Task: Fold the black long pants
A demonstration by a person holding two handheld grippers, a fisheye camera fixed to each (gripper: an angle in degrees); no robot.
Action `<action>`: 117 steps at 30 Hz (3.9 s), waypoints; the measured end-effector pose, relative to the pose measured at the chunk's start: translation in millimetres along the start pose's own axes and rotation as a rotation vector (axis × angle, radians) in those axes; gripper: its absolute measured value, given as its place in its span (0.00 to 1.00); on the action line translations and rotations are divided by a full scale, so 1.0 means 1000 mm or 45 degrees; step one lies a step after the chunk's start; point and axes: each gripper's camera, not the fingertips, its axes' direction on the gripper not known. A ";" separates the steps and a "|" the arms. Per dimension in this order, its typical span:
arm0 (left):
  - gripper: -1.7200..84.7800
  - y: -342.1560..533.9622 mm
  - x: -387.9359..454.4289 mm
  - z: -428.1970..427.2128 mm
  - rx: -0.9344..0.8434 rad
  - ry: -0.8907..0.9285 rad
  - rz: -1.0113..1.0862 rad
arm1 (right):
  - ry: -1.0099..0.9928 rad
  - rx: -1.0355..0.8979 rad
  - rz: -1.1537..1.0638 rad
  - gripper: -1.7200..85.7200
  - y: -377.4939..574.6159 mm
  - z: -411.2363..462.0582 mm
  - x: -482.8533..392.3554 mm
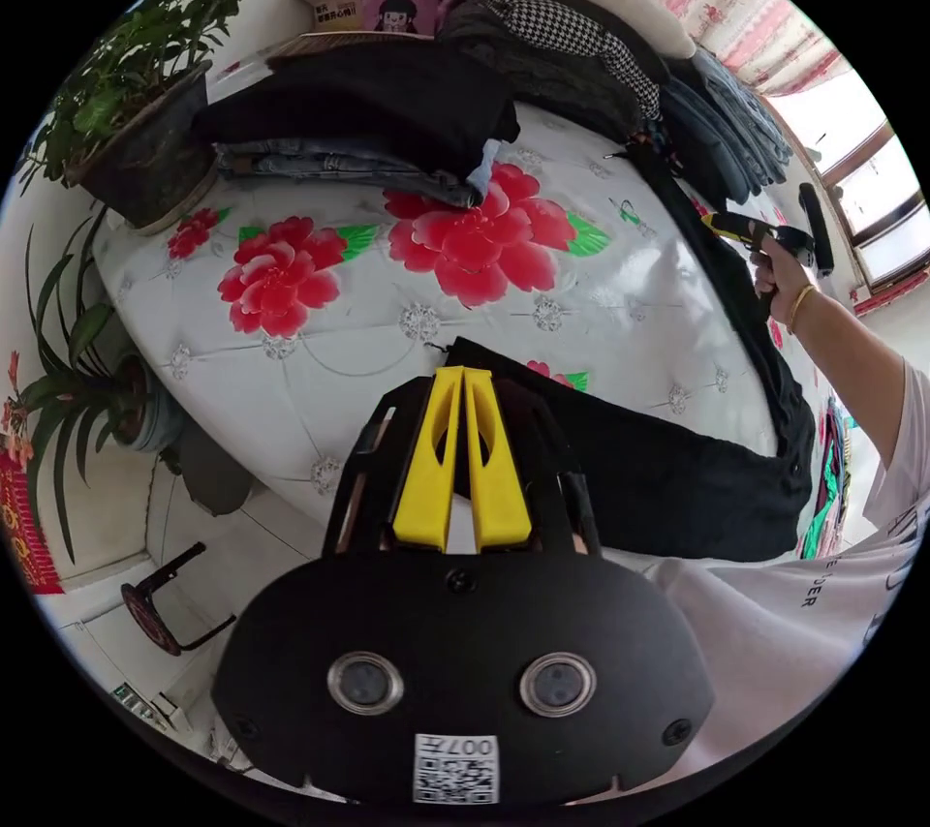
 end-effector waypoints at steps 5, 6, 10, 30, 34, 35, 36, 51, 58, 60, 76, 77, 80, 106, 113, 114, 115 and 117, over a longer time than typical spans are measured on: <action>0.01 -0.015 0.015 0.014 -0.004 -0.004 0.039 | -0.011 -0.069 -0.161 0.02 0.023 0.040 -0.029; 0.01 -0.017 0.017 0.016 -0.005 0.001 0.049 | -0.078 -0.065 -0.226 0.02 0.036 0.041 -0.040; 0.01 -0.028 0.042 0.019 0.026 -0.024 0.171 | -0.637 -0.393 -0.507 0.02 0.102 0.068 -0.078; 0.01 -0.107 0.194 0.090 0.064 -0.392 0.878 | 0.386 0.196 0.612 0.02 0.441 -0.165 0.225; 0.01 -0.103 0.172 0.090 0.043 -0.626 0.650 | 0.525 0.093 0.905 0.02 0.546 -0.182 0.302; 0.01 -0.100 0.155 0.084 0.042 -0.554 0.529 | 0.523 0.054 0.931 0.02 0.559 -0.179 0.312; 0.01 -0.099 0.147 0.080 0.035 -0.514 0.472 | 0.476 0.106 0.902 0.02 0.582 -0.182 0.323; 0.08 0.064 0.020 -0.013 -0.061 -0.130 0.206 | 0.256 0.426 1.221 0.08 0.857 -0.278 0.375; 0.07 0.096 0.025 -0.003 -0.106 -0.260 0.399 | 0.115 0.460 1.419 0.08 0.969 -0.270 0.407; 0.05 0.102 0.035 -0.003 -0.065 -0.350 0.503 | 0.081 0.441 1.414 0.08 0.972 -0.259 0.416; 0.01 0.060 -0.094 -0.081 0.045 0.407 0.045 | -0.060 0.641 1.295 0.02 1.047 -0.287 0.438; 0.01 0.058 -0.101 -0.089 0.073 0.490 0.031 | -0.075 0.661 1.294 0.02 1.050 -0.289 0.438; 0.01 0.048 -0.115 -0.109 0.166 0.709 -0.020 | -0.109 0.790 1.264 0.02 1.058 -0.301 0.434; 0.08 -0.180 -0.016 -0.029 0.110 0.215 0.041 | 0.232 0.505 0.866 0.11 0.707 -0.246 0.501; 0.13 -0.176 0.006 -0.004 0.092 0.147 0.111 | 0.454 0.363 1.170 0.11 0.764 -0.221 0.537; 0.13 -0.178 0.008 -0.001 0.086 0.157 0.100 | 0.394 0.384 1.230 0.11 0.770 -0.217 0.547; 0.13 -0.181 0.013 0.005 0.068 0.167 0.090 | 0.331 0.390 1.272 0.11 0.773 -0.210 0.556; 0.13 -0.185 0.021 0.020 0.012 0.122 0.095 | 0.296 0.384 1.297 0.10 0.768 -0.201 0.564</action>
